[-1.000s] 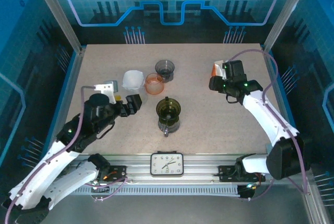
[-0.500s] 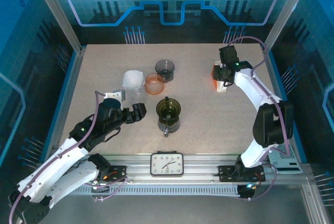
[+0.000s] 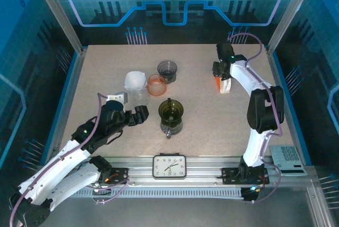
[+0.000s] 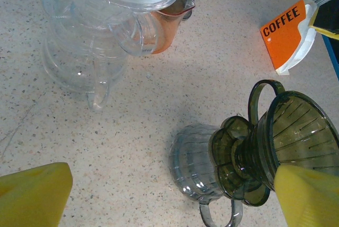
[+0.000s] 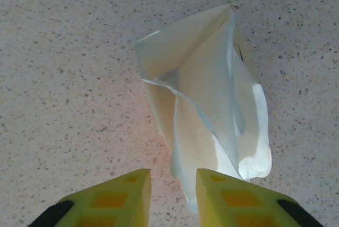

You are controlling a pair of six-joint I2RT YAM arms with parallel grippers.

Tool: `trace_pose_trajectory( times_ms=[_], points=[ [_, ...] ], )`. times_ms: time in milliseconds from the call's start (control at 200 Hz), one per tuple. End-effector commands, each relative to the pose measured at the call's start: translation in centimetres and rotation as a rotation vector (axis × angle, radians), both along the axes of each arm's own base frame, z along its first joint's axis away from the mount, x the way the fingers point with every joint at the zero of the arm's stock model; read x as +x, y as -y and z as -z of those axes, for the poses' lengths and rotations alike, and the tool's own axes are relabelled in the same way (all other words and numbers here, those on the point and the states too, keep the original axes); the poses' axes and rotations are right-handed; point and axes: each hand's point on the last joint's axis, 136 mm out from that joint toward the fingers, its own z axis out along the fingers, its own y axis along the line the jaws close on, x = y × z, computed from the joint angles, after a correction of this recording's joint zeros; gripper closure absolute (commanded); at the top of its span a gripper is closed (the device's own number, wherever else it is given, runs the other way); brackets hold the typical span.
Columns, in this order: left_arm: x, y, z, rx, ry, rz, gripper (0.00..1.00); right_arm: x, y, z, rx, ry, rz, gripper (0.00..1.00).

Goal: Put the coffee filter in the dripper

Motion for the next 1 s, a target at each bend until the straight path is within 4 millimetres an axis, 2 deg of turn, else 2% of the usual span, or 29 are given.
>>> trace_pose_trajectory(
  times_ms=[0, 205, 495, 615, 996],
  points=[
    [0.1, -0.1, 0.3, -0.009, -0.001, -0.009, 0.01, 0.4, 1.4, 0.3, -0.031, -0.02, 0.039, 0.72],
    [0.2, 0.0, 0.4, -0.007, -0.003, -0.011, 0.01, 0.8, 1.6, 1.2, -0.044, -0.038, 0.034, 0.77],
    [0.3, -0.1, 0.5, 0.002, -0.003, -0.014, 0.01, 1.0, 1.8, 1.3, -0.069, -0.038, 0.014, 0.93],
    [0.4, -0.1, 0.5, 0.002, -0.004, -0.015, 0.01, 0.7, 1.7, 0.6, -0.068, -0.018, 0.005, 1.0],
    [0.4, 0.0, 0.3, -0.001, -0.003, -0.013, 0.01, -1.0, 0.3, -2.6, -0.057, 0.052, -0.034, 1.0]
  ],
)
